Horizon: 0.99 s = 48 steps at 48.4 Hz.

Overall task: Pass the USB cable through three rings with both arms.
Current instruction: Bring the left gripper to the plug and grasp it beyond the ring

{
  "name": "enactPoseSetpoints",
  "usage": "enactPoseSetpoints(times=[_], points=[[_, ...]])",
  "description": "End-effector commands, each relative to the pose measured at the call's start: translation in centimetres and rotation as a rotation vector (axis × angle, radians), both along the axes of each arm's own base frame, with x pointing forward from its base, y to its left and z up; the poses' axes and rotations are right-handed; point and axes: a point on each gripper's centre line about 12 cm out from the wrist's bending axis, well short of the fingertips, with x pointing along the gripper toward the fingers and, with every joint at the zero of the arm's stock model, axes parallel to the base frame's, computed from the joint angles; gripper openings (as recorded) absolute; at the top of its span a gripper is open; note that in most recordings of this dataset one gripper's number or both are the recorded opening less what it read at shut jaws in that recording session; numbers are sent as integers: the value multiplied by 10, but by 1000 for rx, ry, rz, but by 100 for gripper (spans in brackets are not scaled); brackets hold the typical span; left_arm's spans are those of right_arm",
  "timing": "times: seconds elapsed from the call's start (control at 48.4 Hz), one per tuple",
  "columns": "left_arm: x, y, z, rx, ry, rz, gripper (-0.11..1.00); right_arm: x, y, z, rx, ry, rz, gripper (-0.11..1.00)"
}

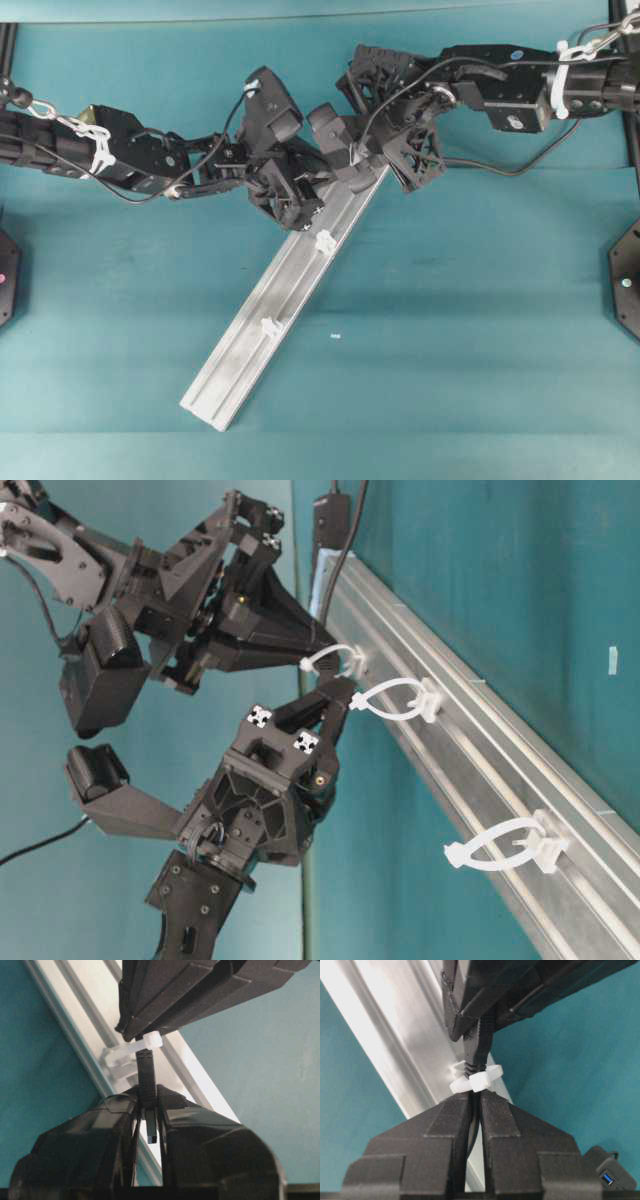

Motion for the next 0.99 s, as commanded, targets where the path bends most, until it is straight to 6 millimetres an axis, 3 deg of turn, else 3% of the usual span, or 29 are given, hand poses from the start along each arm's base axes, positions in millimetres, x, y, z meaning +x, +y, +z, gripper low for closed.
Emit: enactPoseSetpoints(times=[0.0, 0.434, 0.558, 0.764, 0.971], points=[[3, -3, 9, 8, -25, -11, 10, 4, 4, 3, 6, -26, -20, 8], [1, -3, 7, 5, -24, -8, 10, 1, 6, 1, 53, -27, -118, 12], [-3, -4, 5, -10, -17, -3, 10, -6, 7, -1, 76, -23, -168, 31], [-8, -9, 1, -26, -6, -6, 10, -13, 10, 2, 92, -46, -223, 82], [-7, -15, 5, -29, -20, -15, 10, -17, 10, 18, 105, -112, -294, 84]])
